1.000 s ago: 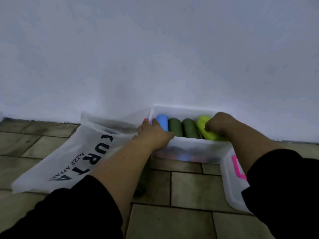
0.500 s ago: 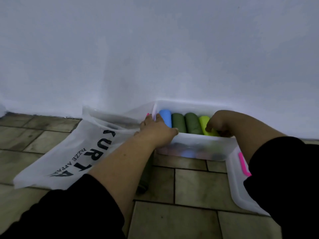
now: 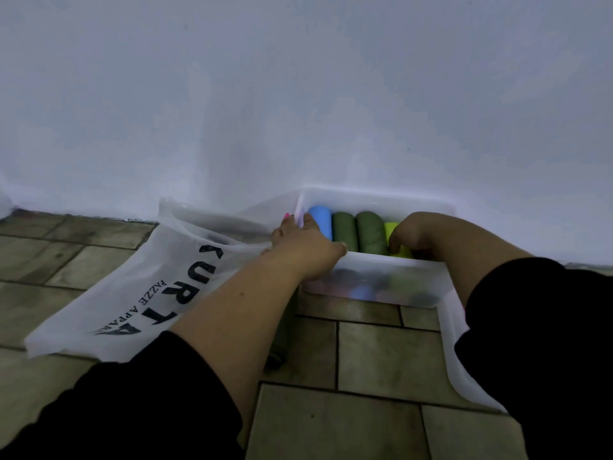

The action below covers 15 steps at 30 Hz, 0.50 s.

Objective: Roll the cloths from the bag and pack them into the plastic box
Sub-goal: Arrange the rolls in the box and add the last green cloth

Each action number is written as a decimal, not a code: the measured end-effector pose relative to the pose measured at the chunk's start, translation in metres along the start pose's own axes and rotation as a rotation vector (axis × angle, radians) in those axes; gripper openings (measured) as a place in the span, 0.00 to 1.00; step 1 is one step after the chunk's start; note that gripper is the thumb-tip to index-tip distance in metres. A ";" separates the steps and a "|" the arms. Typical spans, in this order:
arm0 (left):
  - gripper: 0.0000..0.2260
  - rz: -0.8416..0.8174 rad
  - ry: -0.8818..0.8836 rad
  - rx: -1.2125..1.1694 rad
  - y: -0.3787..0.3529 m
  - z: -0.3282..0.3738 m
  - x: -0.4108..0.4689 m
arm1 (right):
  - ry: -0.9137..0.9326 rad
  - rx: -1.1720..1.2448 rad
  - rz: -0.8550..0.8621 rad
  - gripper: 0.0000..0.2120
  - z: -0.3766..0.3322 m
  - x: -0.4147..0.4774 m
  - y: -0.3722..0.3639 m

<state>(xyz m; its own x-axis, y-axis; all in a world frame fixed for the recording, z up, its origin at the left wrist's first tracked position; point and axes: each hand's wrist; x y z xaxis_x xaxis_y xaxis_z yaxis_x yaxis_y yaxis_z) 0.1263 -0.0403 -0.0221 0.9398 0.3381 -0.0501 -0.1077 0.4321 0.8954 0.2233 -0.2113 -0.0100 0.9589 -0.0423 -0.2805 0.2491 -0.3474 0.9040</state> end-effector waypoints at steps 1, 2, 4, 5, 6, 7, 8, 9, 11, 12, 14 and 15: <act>0.39 0.001 -0.004 0.003 0.001 0.000 0.000 | 0.007 -0.019 0.012 0.10 -0.001 -0.001 0.000; 0.39 0.001 -0.005 0.007 0.001 0.000 -0.001 | 0.012 -0.033 0.021 0.10 -0.003 -0.001 0.000; 0.39 -0.004 -0.010 0.011 0.002 0.000 -0.002 | 0.015 -0.057 0.022 0.10 -0.004 -0.002 -0.002; 0.39 -0.007 -0.013 0.009 0.002 0.000 -0.003 | 0.013 -0.063 0.025 0.11 -0.003 -0.002 -0.002; 0.39 -0.006 -0.013 0.007 0.002 0.000 -0.003 | 0.012 -0.070 0.035 0.11 -0.003 -0.002 -0.002; 0.39 -0.001 -0.012 0.007 0.003 0.000 -0.003 | 0.018 -0.080 0.042 0.12 -0.001 -0.004 -0.002; 0.39 0.007 -0.012 0.007 0.003 0.001 -0.003 | 0.025 -0.086 0.041 0.12 -0.001 -0.005 -0.001; 0.39 0.013 -0.013 0.008 0.003 0.002 -0.004 | 0.023 -0.080 0.037 0.13 0.001 -0.006 0.000; 0.40 0.023 -0.019 0.004 0.004 0.002 -0.005 | 0.008 -0.066 0.035 0.15 0.004 -0.008 0.001; 0.40 0.028 -0.024 -0.013 0.005 0.001 -0.007 | 0.015 -0.070 0.061 0.15 0.006 -0.010 0.002; 0.40 0.078 -0.033 -0.087 0.008 -0.007 -0.015 | 0.081 -0.046 0.271 0.13 0.010 -0.015 0.005; 0.39 0.138 -0.045 -0.127 0.008 -0.015 -0.024 | 0.126 0.029 0.432 0.13 0.013 -0.019 0.007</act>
<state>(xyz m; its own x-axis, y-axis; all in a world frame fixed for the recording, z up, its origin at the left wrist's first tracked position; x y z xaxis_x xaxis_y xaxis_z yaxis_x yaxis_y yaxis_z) 0.0982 -0.0322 -0.0200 0.9266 0.3647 0.0918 -0.2738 0.4872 0.8292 0.2054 -0.2252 -0.0031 0.9836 -0.0757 0.1635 -0.1797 -0.3487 0.9199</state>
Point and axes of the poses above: each hand's wrist, its own x-axis towards the middle knuckle, its own y-axis out of the back of the hand, z = x × y, and after that the axes turned 12 degrees about z, right-handed
